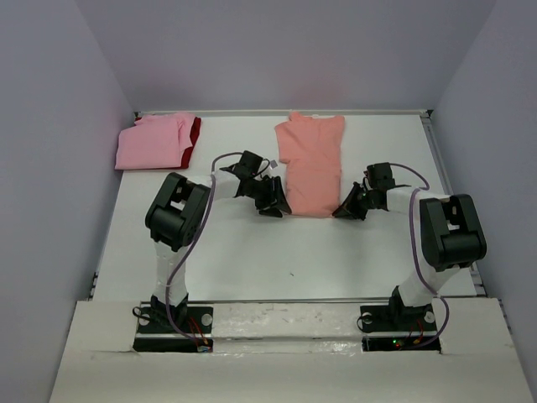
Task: Fold and stack the t-shirts
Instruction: Grab one side of the 2/3 rectangular tshirt with both arms
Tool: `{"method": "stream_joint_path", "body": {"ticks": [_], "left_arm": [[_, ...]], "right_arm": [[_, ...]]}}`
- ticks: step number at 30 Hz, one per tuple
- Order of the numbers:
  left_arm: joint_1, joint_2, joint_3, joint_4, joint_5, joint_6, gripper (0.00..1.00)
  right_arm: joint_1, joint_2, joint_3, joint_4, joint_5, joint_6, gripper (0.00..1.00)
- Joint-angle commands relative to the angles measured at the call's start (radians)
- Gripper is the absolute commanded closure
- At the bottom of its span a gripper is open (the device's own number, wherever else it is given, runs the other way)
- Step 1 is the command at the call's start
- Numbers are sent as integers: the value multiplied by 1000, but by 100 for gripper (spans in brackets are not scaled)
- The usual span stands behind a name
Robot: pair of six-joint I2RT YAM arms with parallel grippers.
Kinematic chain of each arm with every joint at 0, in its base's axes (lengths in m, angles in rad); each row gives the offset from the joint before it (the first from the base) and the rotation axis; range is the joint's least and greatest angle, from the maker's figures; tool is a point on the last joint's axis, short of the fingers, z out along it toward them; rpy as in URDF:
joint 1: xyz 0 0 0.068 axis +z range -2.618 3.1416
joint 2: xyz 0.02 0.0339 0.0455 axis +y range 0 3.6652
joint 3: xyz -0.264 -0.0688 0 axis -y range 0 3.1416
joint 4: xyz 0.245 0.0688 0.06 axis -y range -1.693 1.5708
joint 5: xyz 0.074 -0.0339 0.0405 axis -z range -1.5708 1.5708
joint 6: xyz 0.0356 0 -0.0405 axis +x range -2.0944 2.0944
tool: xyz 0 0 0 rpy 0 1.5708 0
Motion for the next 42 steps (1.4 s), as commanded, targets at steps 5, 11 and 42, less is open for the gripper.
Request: {"method": "stream_joint_path", "body": {"ticks": [5, 11, 42], "left_arm": [[-21, -11, 15, 20, 18, -6, 54], [-26, -10, 39, 17, -2, -8, 53], [-44, -118, 27, -128, -3, 34, 100]], "right_arm": [[-6, 11, 30, 36, 18, -2, 100], [-6, 6, 41, 26, 20, -9, 100], [-6, -147, 83, -233, 4, -51, 100]]}}
